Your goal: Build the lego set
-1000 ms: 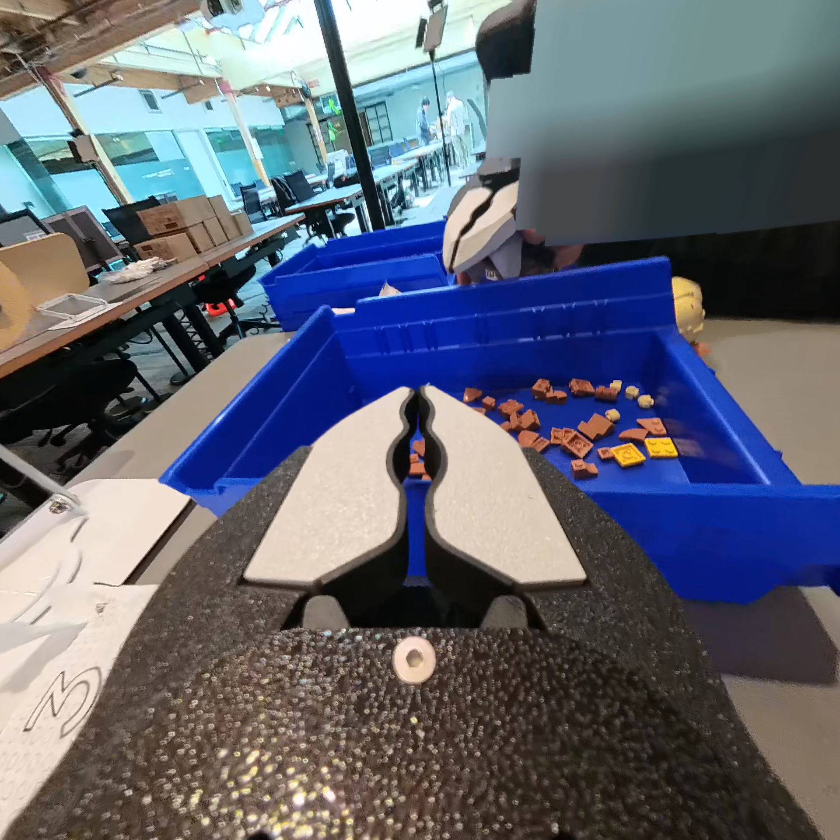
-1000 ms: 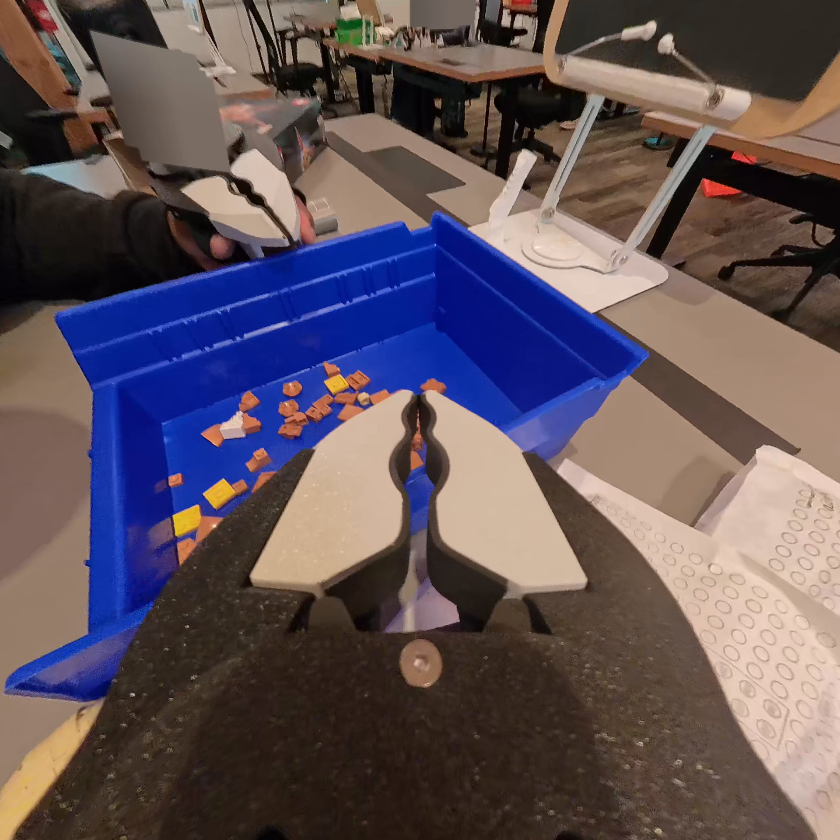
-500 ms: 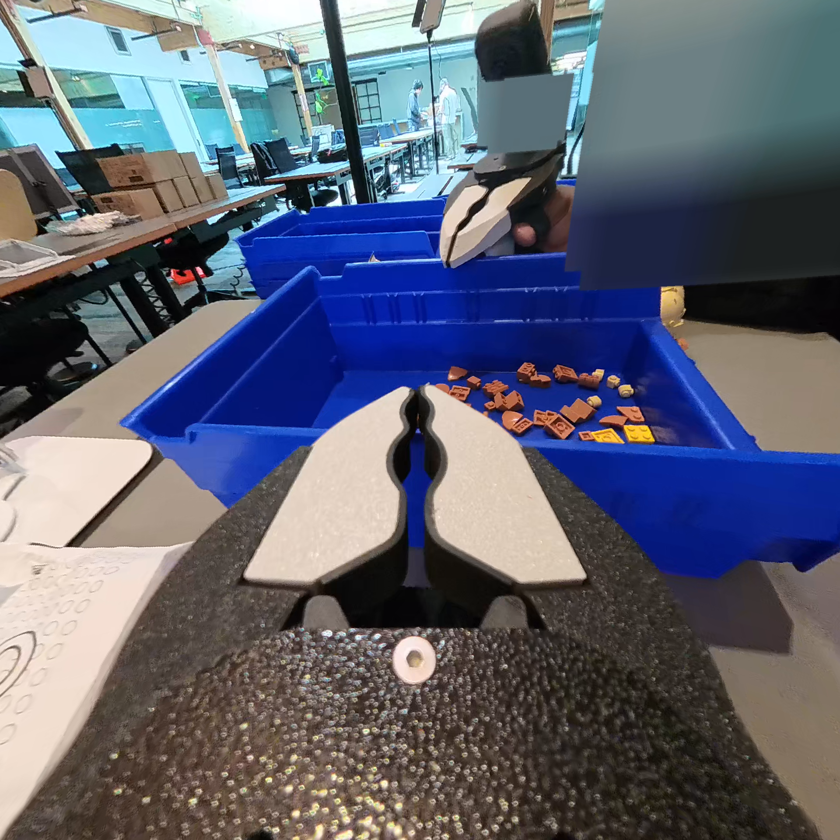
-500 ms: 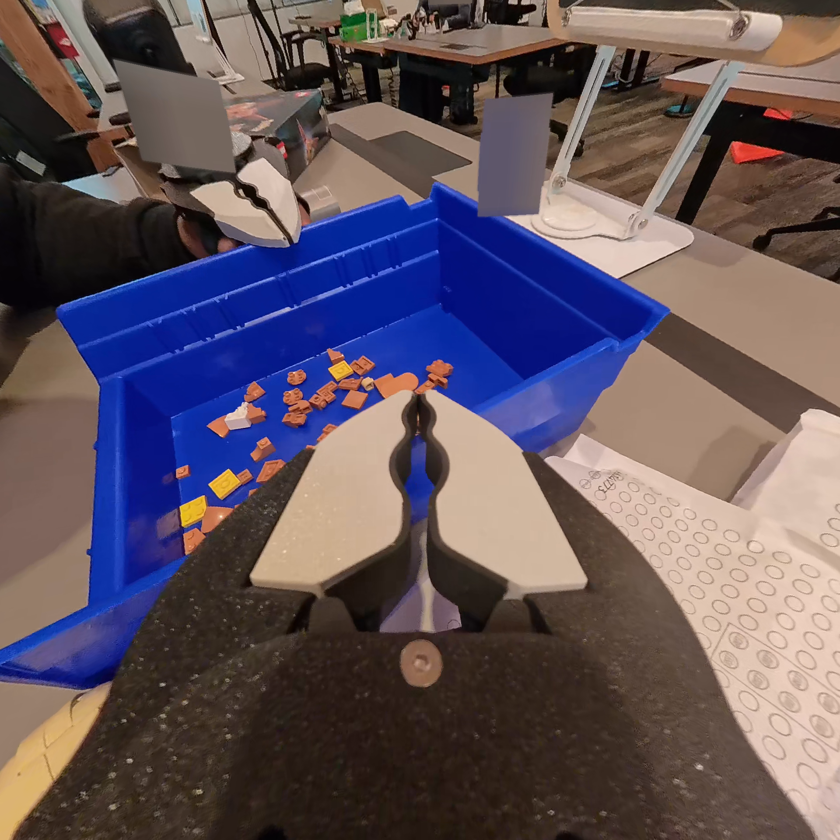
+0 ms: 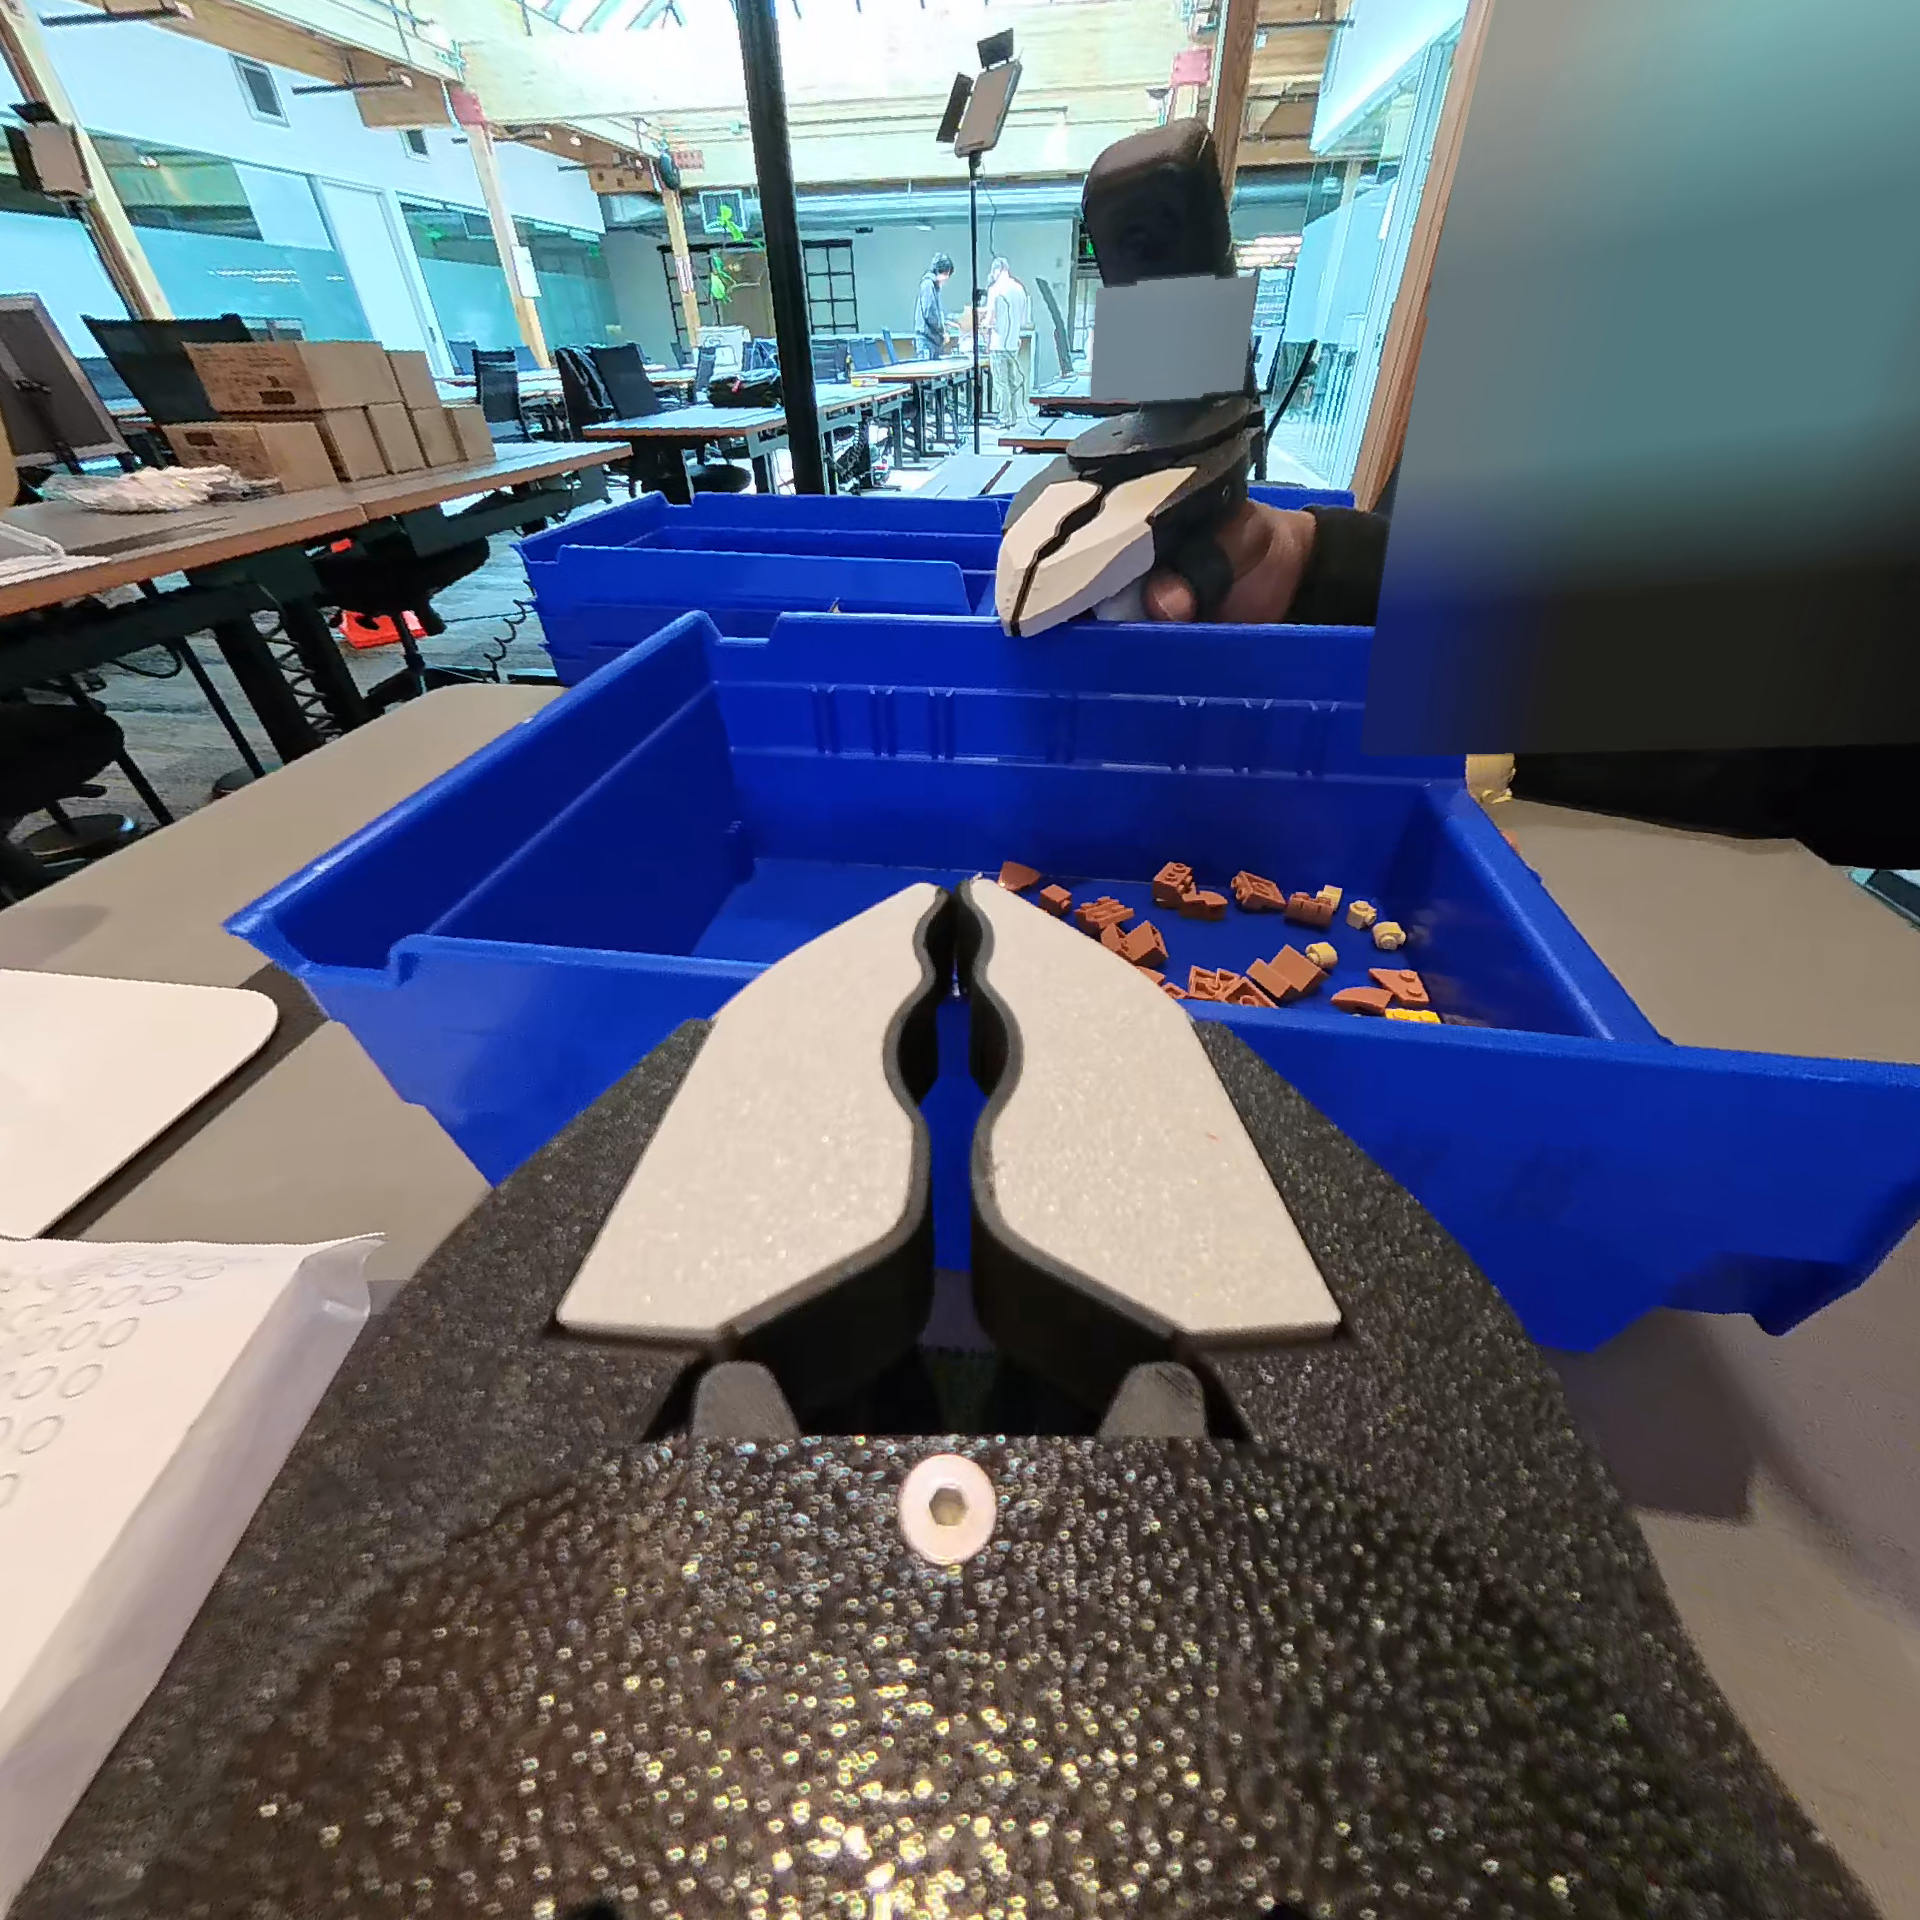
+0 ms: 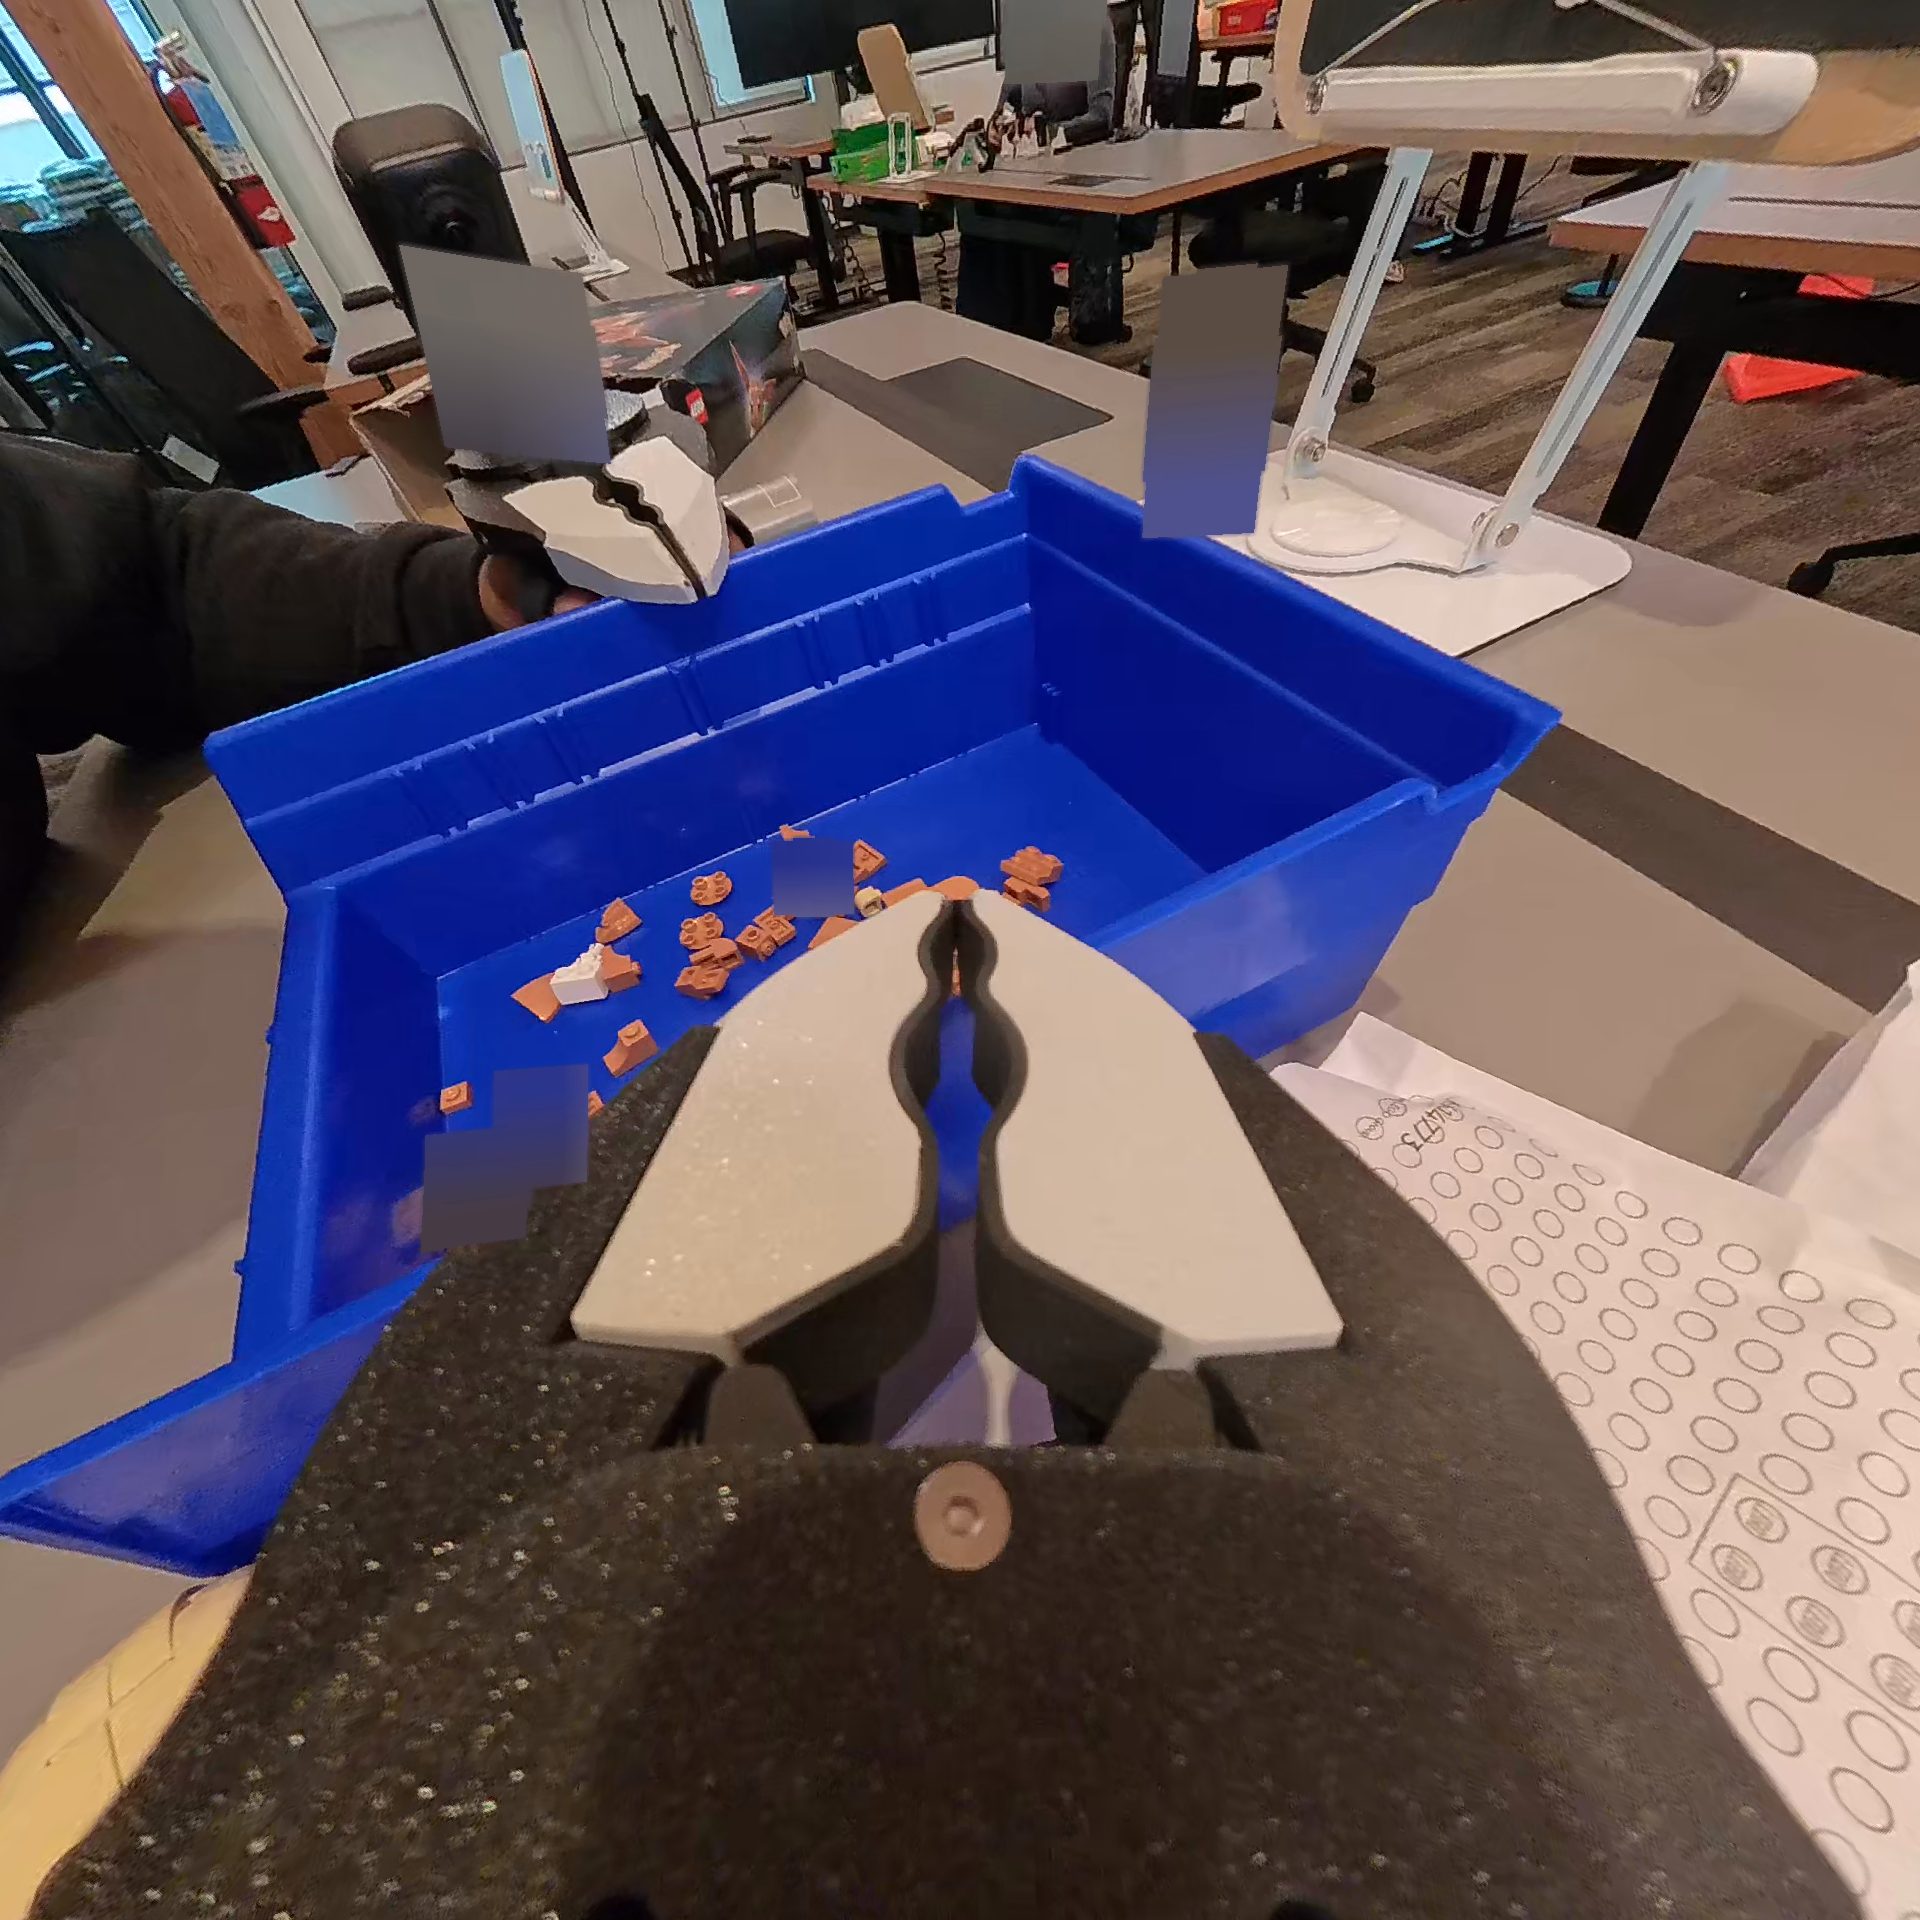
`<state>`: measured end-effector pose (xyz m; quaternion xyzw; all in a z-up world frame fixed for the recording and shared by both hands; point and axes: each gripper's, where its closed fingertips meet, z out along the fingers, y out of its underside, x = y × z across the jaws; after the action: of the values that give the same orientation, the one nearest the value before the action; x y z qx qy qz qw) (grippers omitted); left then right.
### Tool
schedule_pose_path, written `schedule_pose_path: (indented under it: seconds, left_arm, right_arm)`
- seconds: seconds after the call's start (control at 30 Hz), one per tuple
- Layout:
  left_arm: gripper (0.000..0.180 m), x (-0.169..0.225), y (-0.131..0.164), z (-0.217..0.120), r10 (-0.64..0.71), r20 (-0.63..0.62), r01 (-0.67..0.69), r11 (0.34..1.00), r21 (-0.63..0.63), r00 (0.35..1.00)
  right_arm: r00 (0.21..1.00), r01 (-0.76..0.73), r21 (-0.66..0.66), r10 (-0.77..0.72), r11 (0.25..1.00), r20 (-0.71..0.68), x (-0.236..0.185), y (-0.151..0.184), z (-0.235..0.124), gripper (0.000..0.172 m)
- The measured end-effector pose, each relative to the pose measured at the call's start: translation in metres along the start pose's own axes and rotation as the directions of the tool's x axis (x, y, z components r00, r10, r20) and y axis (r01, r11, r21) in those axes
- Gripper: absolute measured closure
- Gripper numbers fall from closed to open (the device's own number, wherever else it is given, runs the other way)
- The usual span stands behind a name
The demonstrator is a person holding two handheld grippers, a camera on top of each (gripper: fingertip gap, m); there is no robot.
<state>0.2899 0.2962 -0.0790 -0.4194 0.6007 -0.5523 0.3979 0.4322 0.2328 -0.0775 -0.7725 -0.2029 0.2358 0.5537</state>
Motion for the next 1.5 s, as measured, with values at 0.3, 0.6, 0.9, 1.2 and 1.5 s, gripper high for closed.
schedule_pose_path:
  seconds: [0.3,0.6,0.9,1.2,1.5]
  left_arm:
    - [0.180,0.000,0.000,0.000,0.000,0.002,0.000,1.000,0.003,1.000]
    - [0.180,0.000,0.000,0.000,-0.001,0.001,0.001,1.000,0.003,1.000]
    - [0.180,-0.001,0.000,0.001,0.003,0.003,-0.003,1.000,0.000,1.000]
    - [0.174,0.016,-0.037,-0.050,0.162,0.174,-0.176,0.982,0.072,0.971]
    - [0.176,0.050,-0.010,-0.119,0.203,0.250,-0.211,0.977,0.005,0.947]
  right_arm:
    - [1.000,-0.004,0.005,0.004,1.000,0.004,0.000,0.000,0.000,0.172]
    - [1.000,-0.006,0.008,0.006,1.000,0.006,-0.001,0.000,0.000,0.172]
    - [0.996,0.055,-0.053,-0.058,0.997,-0.066,0.004,0.001,-0.002,0.172]
    - [0.885,0.455,-0.457,-0.447,0.764,0.132,-0.080,-0.015,0.050,0.151]
    - [0.800,0.593,-0.705,-0.388,0.390,0.459,-0.101,0.066,0.118,0.151]
